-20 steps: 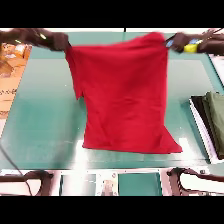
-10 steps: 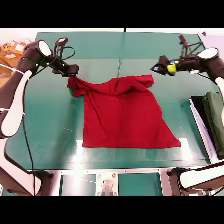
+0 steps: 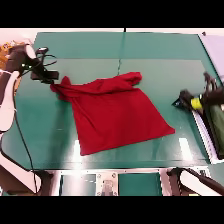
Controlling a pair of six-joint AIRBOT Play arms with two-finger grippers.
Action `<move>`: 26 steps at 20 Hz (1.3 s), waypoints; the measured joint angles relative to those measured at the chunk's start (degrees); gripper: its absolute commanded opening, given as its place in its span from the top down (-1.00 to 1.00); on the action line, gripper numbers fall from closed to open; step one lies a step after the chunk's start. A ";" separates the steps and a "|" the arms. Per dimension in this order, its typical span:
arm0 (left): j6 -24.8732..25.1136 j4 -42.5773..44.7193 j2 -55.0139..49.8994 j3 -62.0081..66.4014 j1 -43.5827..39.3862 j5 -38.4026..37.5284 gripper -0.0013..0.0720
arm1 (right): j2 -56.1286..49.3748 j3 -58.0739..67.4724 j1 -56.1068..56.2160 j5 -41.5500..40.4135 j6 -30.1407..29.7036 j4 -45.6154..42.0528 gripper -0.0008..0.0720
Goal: Fold the shirts.
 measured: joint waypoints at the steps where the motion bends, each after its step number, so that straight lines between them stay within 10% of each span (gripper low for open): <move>1: 0.11 -0.13 -0.02 0.00 1.49 -0.90 0.90 | 3.28 -4.26 -0.17 0.07 1.33 -0.44 -0.36; 8: 2.25 -2.29 -0.02 0.00 4.90 -3.23 0.90 | 6.97 -22.40 3.85 -9.18 4.57 3.50 -0.32; 10: 2.97 -3.10 -0.02 0.00 5.09 -3.80 0.90 | 3.10 -23.12 5.86 -14.91 3.13 6.60 0.46; 13: 4.44 -3.76 -0.02 0.00 5.22 -5.92 0.90 | -4.15 -19.96 8.02 -21.90 -1.29 11.54 0.94; 26: 4.28 -6.73 20.39 -33.70 5.27 -10.95 0.90 | -39.67 34.71 9.40 -16.94 -7.96 14.49 0.95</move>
